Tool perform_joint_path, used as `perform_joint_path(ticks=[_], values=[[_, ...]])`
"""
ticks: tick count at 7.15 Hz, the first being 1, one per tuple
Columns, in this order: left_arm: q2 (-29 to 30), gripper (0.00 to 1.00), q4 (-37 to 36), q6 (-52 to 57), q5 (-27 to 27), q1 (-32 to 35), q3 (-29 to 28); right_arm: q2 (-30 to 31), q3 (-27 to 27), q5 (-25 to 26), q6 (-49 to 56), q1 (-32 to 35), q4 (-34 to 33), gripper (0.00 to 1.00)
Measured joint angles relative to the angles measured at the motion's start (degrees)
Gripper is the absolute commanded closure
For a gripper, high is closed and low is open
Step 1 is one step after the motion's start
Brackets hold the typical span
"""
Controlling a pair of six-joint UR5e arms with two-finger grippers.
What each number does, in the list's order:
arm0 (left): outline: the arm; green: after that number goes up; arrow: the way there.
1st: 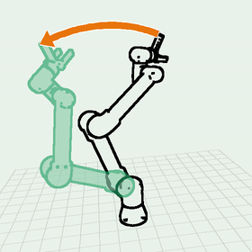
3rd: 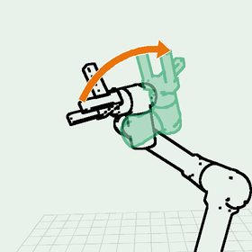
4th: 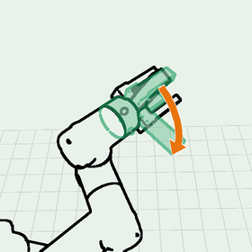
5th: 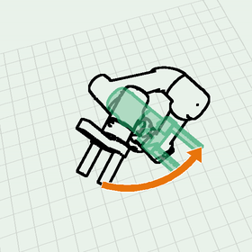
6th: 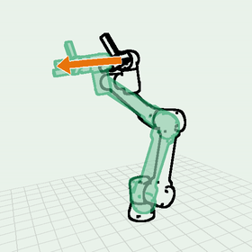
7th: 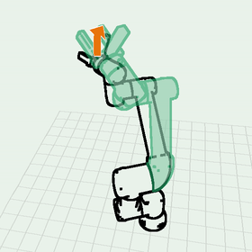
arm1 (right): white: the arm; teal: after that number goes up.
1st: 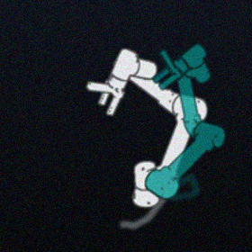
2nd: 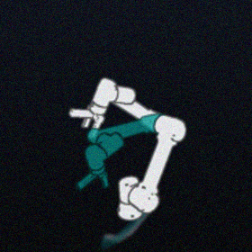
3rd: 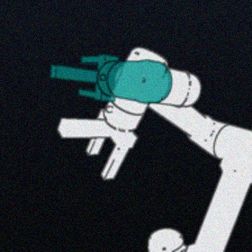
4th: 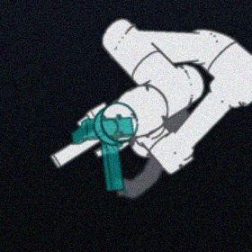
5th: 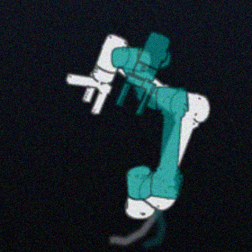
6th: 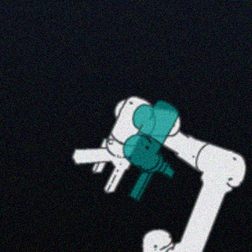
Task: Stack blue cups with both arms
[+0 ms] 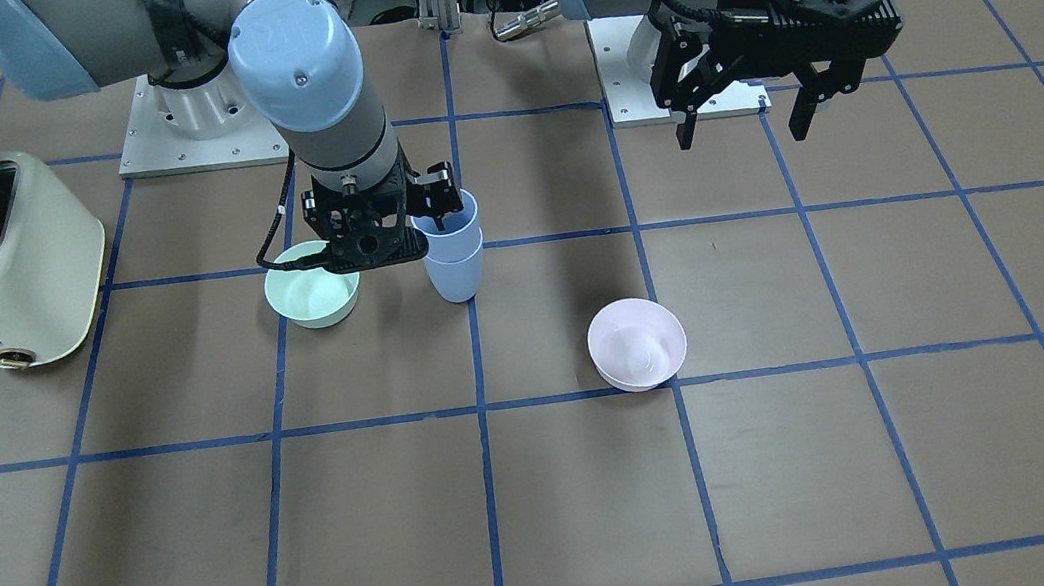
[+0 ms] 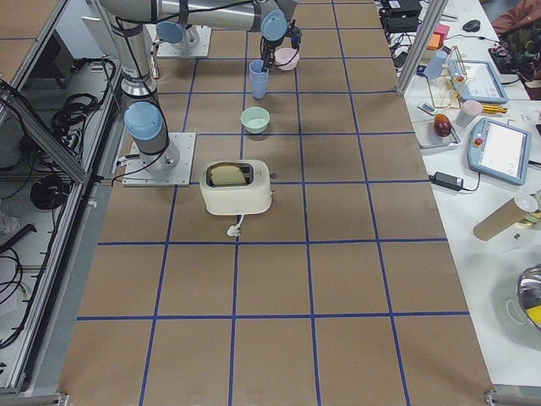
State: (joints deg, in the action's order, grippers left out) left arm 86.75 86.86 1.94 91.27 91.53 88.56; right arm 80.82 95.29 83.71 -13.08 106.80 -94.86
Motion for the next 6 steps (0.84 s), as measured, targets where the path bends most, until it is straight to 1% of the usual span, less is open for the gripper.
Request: perform_joint_path(ticks=[1,2,4,6], values=[[-0.1,0.0,0.9,0.0,-0.1,-0.1,-0.1,0.5,-2.1,4.3,0.5,-1.0,0.0,0.0],[-0.2,0.0,2.9,0.0,-0.2,-0.1,-0.4,0.9,-4.2,6.3,1.1,-2.6,0.9,0.0],[-0.3,0.0,5.1,0.0,-0.4,0.0,-0.6,2.5,-6.9,5.1,3.0,-7.7,3.6,0.0],[-0.3,0.0,5.3,0.0,-0.5,0.0,-0.6,5.7,-7.6,4.6,4.6,-12.3,6.8,0.0]])
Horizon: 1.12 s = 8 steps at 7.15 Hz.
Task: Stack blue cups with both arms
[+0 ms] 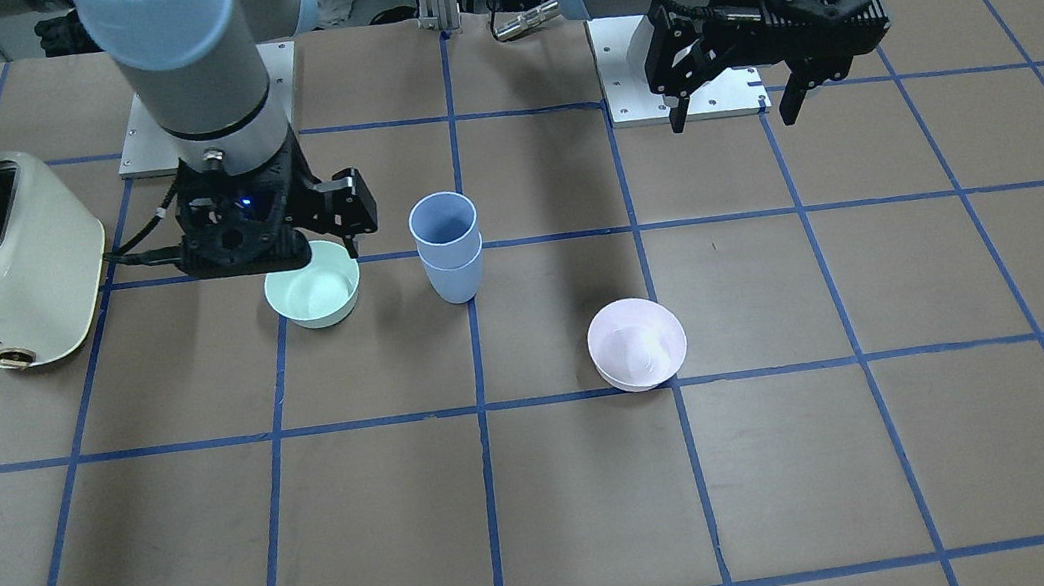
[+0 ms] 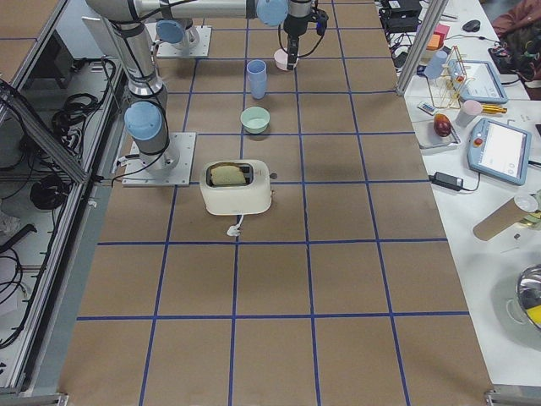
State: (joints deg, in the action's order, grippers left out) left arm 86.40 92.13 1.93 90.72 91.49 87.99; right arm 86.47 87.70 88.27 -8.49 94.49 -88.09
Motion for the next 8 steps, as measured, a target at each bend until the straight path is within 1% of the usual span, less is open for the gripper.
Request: perform_joint_path(ticks=[2,4,8], values=[[0.0,0.0,-0.2,0.1,0.0,0.0,0.2,3.7,0.3,0.5,0.2,-1.5,2.4,0.0],[-0.1,0.0,-0.4,0.0,0.1,0.0,0.3,4.3,0.8,1.0,2.3,-3.7,4.5,0.0],[-0.1,0.0,-0.4,0.0,0.1,0.1,0.4,4.5,1.0,1.1,2.3,-4.9,4.6,0.0]])
